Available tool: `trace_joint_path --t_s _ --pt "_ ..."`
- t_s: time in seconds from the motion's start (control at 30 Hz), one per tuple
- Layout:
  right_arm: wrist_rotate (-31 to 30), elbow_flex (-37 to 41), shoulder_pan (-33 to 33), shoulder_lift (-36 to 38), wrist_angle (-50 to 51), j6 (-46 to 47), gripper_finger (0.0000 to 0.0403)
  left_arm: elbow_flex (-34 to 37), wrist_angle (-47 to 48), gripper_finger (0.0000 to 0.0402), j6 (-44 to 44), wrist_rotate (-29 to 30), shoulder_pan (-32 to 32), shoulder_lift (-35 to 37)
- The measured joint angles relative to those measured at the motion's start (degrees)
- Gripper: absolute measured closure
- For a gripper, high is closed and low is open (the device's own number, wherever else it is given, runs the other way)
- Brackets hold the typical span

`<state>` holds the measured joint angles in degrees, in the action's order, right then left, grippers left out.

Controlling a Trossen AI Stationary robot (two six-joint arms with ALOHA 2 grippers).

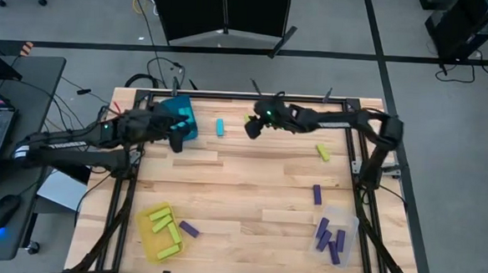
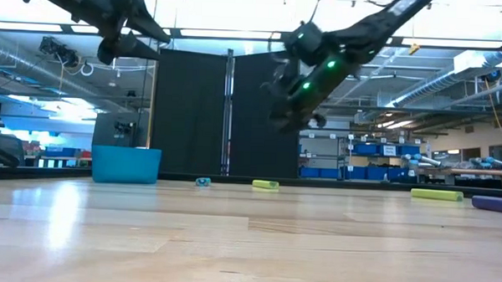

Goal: Sort blocks
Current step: Put the green block into the yellow bin

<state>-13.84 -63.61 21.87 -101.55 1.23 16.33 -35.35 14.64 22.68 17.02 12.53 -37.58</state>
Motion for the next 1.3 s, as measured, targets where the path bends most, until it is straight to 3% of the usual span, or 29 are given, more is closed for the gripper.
trace_joint_path --t_s 0.13,0.5,0.87,1.07,1.3 --pt "3.5 -6.1 1.4 -5.8 3.9 0.0 0.0190 0.0 0.0 0.0144 0.2 0.0 -2.3 0.0" --pt "4.0 -18.4 3.8 -17.8 17.2 1.6 0.0129 0.0 -1.5 0.0144 0.0 0.4 -5.6 0.6" --pt "9.2 -20.9 6.1 -22.0 20.3 3.0 0.0135 0.0 -1.5 0.0144 0.0 0.5 -6.3 0.6" --pt "11.8 -20.9 6.1 -22.0 21.2 3.2 0.0175 0.0 -1.5 0.0144 0.2 0.5 -6.3 0.6" --pt "11.9 -21.2 6.2 -22.6 23.5 3.0 0.0277 0.0 -1.5 0.0144 0.3 0.5 -6.3 0.6"
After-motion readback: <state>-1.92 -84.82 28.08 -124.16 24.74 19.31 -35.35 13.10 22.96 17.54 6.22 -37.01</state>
